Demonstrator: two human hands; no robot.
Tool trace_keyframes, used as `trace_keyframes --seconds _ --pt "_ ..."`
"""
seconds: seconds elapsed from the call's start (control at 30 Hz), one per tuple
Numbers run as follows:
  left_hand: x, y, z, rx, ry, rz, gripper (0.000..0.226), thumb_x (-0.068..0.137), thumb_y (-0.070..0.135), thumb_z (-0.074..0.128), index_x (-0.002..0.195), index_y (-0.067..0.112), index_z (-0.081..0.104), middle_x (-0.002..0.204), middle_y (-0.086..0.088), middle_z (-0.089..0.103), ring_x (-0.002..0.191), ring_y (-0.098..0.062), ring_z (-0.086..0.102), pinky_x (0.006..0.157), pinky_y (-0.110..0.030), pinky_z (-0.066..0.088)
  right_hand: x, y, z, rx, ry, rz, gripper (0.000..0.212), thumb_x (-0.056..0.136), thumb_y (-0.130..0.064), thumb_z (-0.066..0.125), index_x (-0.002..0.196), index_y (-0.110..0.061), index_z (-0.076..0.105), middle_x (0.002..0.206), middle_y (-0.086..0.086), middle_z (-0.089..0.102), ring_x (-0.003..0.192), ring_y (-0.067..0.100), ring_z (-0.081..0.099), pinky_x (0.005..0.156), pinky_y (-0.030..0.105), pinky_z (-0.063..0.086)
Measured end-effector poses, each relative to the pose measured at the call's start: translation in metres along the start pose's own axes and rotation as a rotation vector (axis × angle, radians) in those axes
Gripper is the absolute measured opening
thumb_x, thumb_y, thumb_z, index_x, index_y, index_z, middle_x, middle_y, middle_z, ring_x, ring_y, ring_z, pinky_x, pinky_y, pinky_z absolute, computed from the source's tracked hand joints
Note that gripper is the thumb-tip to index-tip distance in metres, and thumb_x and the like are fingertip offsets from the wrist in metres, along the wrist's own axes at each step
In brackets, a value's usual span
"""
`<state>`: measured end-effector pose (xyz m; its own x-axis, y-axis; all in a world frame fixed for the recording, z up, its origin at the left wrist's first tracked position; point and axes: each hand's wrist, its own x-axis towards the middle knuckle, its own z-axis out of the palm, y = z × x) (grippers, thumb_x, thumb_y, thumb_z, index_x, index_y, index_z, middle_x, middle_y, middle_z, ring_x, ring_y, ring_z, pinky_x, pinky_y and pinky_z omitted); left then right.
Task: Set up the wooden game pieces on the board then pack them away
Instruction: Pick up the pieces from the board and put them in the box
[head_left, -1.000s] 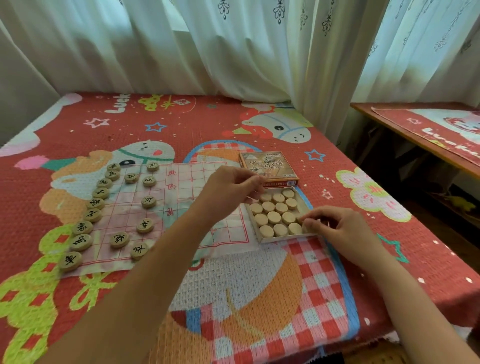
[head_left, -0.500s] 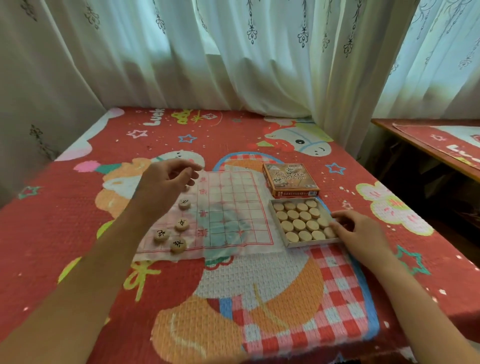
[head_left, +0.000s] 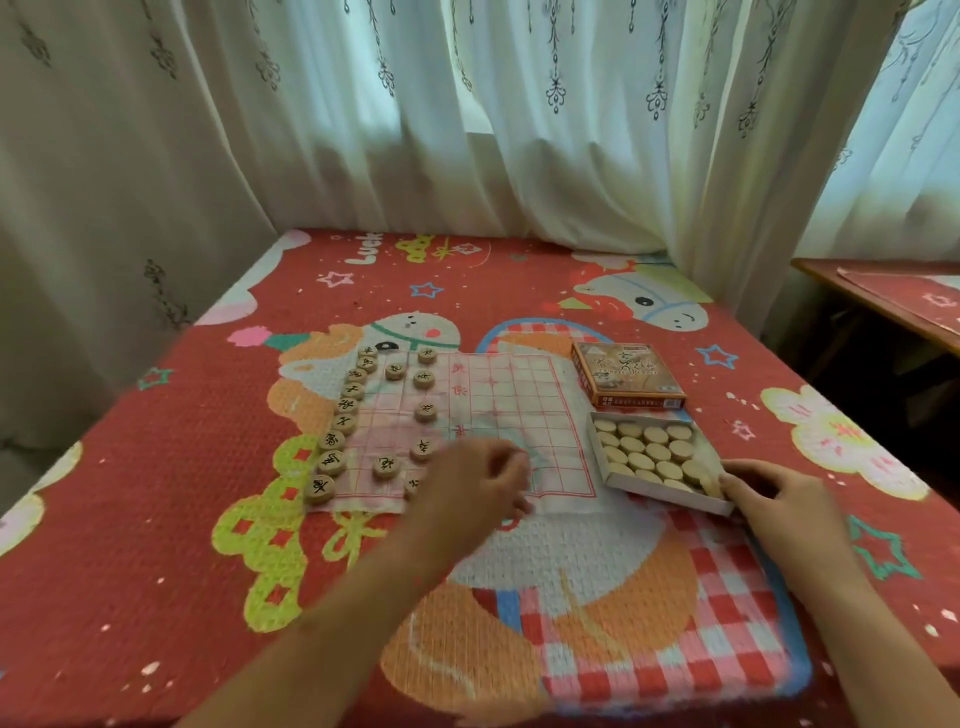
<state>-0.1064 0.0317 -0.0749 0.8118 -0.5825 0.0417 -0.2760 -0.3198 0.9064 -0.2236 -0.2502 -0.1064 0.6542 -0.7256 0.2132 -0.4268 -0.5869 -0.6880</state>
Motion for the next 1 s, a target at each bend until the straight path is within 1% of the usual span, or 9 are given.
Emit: trace_keyframes --seconds 0.13,0.4,0.57,0.67,0.73,0.8,0.87,0.93,1.0 --pt "0.017 0.013 0.051 -0.105 -0.071 -0.055 0.037 0.101 0.032 0.049 0.101 0.0 0.068 0.091 -0.013 0.072 0.073 -0.011 0.073 0.074 -0.027 0.061 -0.012 -0.008 0.008 0.118 0.014 0.019 0.024 0.09 -0.027 0.064 0.113 -0.019 0.071 0.104 0.0 0.071 0.094 0.02 0.066 0.08 0.042 0.056" --pt "0.023 0.006 0.038 -0.229 0.167 -0.076 0.019 0.095 0.023 0.063 0.093 0.006 0.072 0.083 -0.012 0.073 0.069 -0.014 0.073 0.061 -0.023 0.059 -0.02 -0.041 0.033 0.204 0.014 -0.09 0.026 0.09 -0.029 0.065 0.115 -0.023 0.069 0.096 -0.012 0.069 0.09 0.01 0.067 0.081 0.042 0.058" --pt "0.011 -0.009 0.012 -0.046 0.284 -0.046 0.02 0.093 0.032 0.064 0.09 0.014 0.073 0.078 0.001 0.074 0.073 -0.01 0.071 0.075 -0.038 0.059 -0.021 -0.067 0.057 0.22 -0.019 -0.168 0.022 0.09 -0.027 0.066 0.111 -0.022 0.07 0.088 -0.012 0.069 0.079 0.011 0.068 0.074 0.039 0.059" --pt "0.006 -0.014 0.003 0.157 0.308 -0.019 0.024 0.092 0.035 0.064 0.091 0.013 0.073 0.08 0.006 0.07 0.074 -0.005 0.064 0.072 -0.026 0.055 -0.02 -0.071 0.068 0.153 -0.078 -0.181 0.022 0.089 -0.026 0.067 0.11 -0.02 0.07 0.086 -0.012 0.067 0.08 0.006 0.064 0.07 0.026 0.055" --pt "0.004 -0.018 0.001 0.282 0.274 -0.009 0.025 0.092 0.036 0.064 0.092 0.012 0.072 0.08 0.007 0.065 0.071 0.0 0.057 0.065 -0.016 0.048 -0.02 -0.069 0.072 0.03 -0.144 -0.185 0.023 0.09 -0.026 0.066 0.111 -0.017 0.069 0.085 -0.01 0.064 0.076 0.002 0.057 0.064 0.012 0.042" --pt "0.003 -0.023 0.0 0.367 0.255 -0.003 0.026 0.091 0.035 0.065 0.096 0.01 0.072 0.086 0.003 0.065 0.075 -0.003 0.057 0.069 -0.018 0.05 -0.021 -0.069 0.073 -0.057 -0.133 -0.221 0.027 0.09 -0.025 0.065 0.114 -0.015 0.067 0.088 -0.006 0.063 0.075 0.005 0.054 0.061 0.013 0.037" --pt "0.004 -0.026 -0.006 0.382 0.271 0.005 0.024 0.091 0.03 0.066 0.102 0.01 0.071 0.089 0.002 0.065 0.079 -0.006 0.06 0.073 -0.02 0.053 -0.022 -0.072 0.074 -0.121 -0.082 -0.286 0.031 0.091 -0.026 0.063 0.119 -0.013 0.063 0.101 0.0 0.062 0.086 0.012 0.055 0.07 0.019 0.039" --pt "0.006 -0.026 -0.019 0.373 0.315 0.048 0.02 0.092 0.026 0.065 0.106 0.013 0.071 0.086 0.006 0.064 0.073 0.001 0.059 0.065 -0.008 0.048 -0.023 -0.077 0.074 -0.166 -0.072 -0.383 0.038 0.093 -0.031 0.058 0.127 -0.014 0.059 0.117 0.003 0.059 0.105 0.019 0.054 0.085 0.024 0.04" --pt "0.01 -0.025 -0.037 0.369 0.367 0.086 0.019 0.094 0.023 0.061 0.108 0.013 0.071 0.086 0.007 0.062 0.072 0.005 0.057 0.064 -0.006 0.048 -0.022 -0.086 0.076 -0.224 -0.17 -0.498 0.045 0.096 -0.038 0.051 0.138 -0.02 0.051 0.136 -0.001 0.049 0.125 0.018 0.043 0.1 0.029 0.037"
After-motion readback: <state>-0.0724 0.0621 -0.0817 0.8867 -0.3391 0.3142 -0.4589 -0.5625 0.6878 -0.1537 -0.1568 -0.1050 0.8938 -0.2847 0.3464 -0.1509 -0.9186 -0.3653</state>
